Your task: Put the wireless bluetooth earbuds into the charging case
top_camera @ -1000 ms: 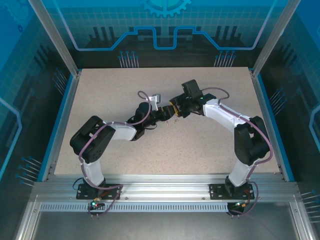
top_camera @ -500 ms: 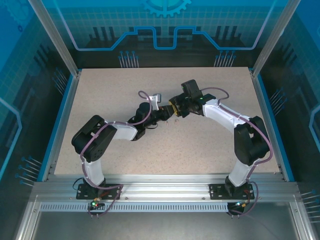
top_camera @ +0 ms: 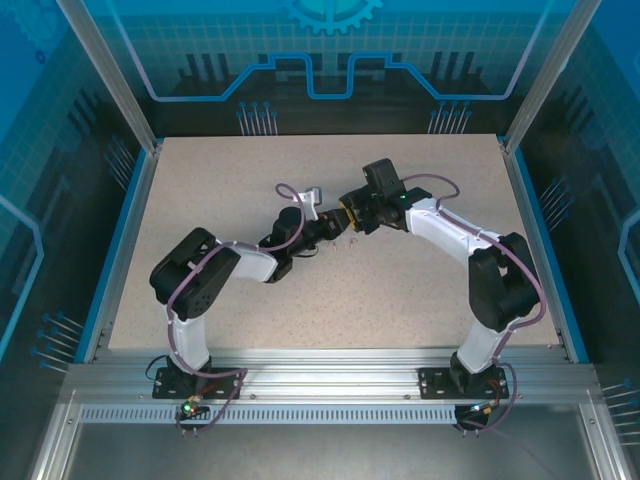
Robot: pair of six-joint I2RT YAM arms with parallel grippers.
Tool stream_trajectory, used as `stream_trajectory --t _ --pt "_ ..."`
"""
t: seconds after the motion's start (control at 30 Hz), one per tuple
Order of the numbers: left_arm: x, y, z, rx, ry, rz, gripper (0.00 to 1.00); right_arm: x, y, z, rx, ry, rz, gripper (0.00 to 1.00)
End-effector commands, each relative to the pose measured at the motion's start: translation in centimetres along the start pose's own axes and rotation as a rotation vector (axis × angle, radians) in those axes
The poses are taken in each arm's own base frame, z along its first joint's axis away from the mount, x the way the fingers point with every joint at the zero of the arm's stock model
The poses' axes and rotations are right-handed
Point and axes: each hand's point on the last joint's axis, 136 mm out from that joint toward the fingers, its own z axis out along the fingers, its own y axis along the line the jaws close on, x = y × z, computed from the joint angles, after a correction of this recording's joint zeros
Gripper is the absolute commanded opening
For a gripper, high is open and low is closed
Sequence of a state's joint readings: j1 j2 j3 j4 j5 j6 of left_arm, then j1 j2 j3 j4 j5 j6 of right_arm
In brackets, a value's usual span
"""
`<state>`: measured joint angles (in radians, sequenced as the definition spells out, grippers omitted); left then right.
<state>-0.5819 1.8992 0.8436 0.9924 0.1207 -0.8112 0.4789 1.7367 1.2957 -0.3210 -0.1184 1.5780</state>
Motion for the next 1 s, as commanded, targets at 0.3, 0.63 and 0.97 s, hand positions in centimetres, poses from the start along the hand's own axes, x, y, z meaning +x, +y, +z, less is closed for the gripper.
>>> stream_trajectory --t 0.3,0.63,0.97 --pt "-1.9 0.1 -0.2 0.029 -0.138 -0.066 0.18 1.5 1.0 -1.7 -0.034 0.038 0.013 0.37" --pt "-1.7 0.0 -0.3 0.033 -0.123 -0.077 0.00 1.0 1.5 -2.4 -0.054 0.022 0.017 0.41" --pt "-1.0 -0.6 -1.2 0.023 -0.039 -0.052 0.00 -4.6 3.7 -8.7 -0.155 -0.113 -0.070 0.82"
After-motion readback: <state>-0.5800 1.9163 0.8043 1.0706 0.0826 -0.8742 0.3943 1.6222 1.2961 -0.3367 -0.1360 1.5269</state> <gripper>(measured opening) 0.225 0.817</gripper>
